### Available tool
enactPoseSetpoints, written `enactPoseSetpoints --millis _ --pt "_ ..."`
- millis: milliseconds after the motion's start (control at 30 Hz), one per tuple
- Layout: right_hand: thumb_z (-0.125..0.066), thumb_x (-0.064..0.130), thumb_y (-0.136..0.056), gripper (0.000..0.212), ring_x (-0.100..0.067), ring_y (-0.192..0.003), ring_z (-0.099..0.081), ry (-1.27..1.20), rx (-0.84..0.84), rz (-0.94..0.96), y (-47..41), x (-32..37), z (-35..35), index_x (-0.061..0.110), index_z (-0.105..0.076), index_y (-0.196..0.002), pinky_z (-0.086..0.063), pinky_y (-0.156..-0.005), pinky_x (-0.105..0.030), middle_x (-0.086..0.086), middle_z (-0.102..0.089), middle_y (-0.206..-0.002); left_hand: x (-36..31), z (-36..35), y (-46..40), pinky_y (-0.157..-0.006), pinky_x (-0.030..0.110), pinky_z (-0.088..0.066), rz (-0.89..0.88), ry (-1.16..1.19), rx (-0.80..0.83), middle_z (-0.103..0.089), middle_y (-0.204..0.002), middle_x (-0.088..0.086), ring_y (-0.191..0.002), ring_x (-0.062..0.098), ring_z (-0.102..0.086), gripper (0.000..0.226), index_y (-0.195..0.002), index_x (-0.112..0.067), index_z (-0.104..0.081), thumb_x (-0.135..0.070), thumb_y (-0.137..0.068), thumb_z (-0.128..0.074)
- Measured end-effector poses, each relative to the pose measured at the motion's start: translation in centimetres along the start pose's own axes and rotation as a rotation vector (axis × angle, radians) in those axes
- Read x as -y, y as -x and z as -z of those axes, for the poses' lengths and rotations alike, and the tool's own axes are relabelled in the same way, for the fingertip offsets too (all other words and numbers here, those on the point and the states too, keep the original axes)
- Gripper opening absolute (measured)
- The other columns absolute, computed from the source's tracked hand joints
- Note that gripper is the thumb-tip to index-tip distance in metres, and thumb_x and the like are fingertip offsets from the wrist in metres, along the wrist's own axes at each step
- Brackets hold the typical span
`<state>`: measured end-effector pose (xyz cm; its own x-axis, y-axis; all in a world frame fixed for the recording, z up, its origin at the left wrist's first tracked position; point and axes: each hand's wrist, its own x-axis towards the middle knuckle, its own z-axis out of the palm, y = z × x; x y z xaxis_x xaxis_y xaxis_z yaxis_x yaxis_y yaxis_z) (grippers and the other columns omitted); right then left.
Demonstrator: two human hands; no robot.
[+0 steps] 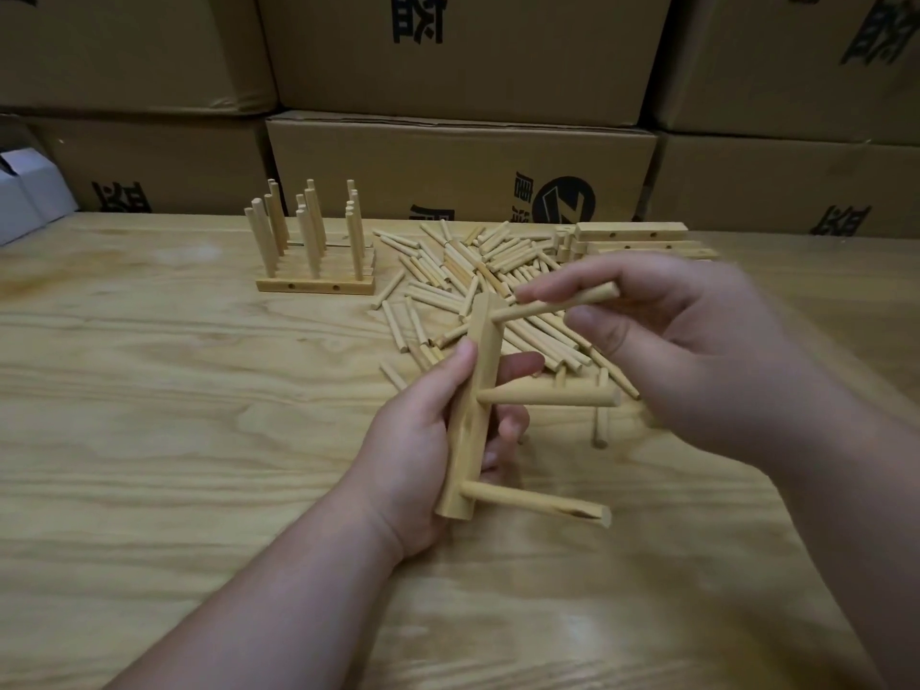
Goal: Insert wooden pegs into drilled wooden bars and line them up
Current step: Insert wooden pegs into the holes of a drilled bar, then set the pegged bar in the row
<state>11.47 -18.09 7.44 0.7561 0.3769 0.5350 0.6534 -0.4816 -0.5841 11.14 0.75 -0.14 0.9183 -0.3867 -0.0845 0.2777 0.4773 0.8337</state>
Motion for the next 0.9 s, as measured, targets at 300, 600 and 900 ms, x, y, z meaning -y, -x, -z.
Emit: enactPoseSetpoints --millis 300,600,900 --pt "-0.058 0.004 -0.097 0.033 -0.012 -0.098 -0.073 -0.126 -0.171 -0.027 -0.2 -1.3 0.5 0.035 -0.070 -0.099 -0.060 -0.082 -0.029 0.010 -0.075 -0.105 -0.5 0.1 -0.2 -0.045 0.029 -0.053 -0.070 0.133 -0.059 -0.070 -0.078 0.017 -0.055 0.024 -0.063 0.068 -0.114 -0.005 -0.073 -0.060 -0.090 -0.040" --pt "-0.062 0.020 -0.094 0.012 -0.015 -0.085 -0.076 -0.180 -0.232 -0.228 -1.6 -1.9 -0.6 0.024 -0.073 -0.091 -0.061 -0.070 -0.026 0.003 -0.078 -0.090 -0.4 -0.3 -0.8 -0.048 0.025 -0.052 -0.048 0.111 -0.240 -0.065 -0.064 0.007 -0.050 0.014 -0.057 0.035 -0.103 -0.009 -0.066 -0.029 -0.107 -0.039" --pt "-0.060 0.016 -0.099 0.014 -0.004 -0.071 -0.074 -0.053 -0.054 -0.295 -13.2 -1.6 -8.5 0.020 -0.072 -0.091 -0.063 -0.070 -0.031 0.005 -0.076 -0.080 -0.4 -0.5 -0.6 -0.067 0.030 -0.059 -0.045 0.093 -0.185 -0.077 -0.100 0.014 -0.078 0.024 -0.073 0.021 -0.115 -0.009 -0.065 -0.019 -0.105 -0.049"
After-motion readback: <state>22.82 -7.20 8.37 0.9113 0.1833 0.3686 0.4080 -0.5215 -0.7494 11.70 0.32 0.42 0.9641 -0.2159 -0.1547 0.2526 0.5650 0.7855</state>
